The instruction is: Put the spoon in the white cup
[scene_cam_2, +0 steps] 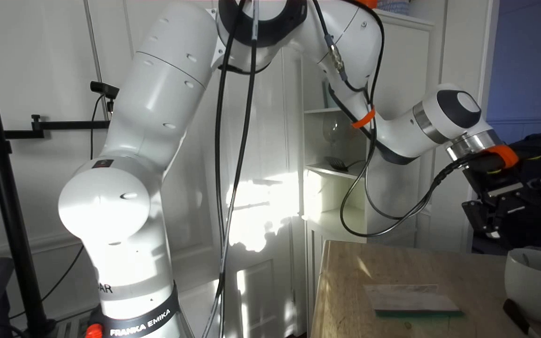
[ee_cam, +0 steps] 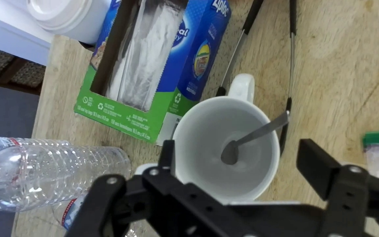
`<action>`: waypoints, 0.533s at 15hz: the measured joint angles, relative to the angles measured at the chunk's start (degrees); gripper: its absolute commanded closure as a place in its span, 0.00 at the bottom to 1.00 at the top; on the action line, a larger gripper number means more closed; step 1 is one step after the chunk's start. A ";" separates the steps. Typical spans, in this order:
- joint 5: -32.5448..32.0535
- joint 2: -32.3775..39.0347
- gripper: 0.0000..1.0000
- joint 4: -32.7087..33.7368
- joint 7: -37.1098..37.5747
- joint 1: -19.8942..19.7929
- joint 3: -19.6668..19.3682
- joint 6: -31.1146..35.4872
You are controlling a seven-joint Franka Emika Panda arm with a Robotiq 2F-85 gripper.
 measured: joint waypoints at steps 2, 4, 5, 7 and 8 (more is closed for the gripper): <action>5.72 -1.75 0.00 -0.15 -2.29 -1.15 1.31 -2.53; 12.83 -4.14 0.00 -0.27 -5.93 -2.55 2.39 -6.29; 15.91 -5.44 0.00 -0.32 -7.23 -3.20 2.49 -8.80; 21.10 -7.97 0.00 -0.49 -8.35 -4.65 2.32 -13.51; 23.03 -9.19 0.00 -0.72 -8.04 -5.34 2.01 -15.16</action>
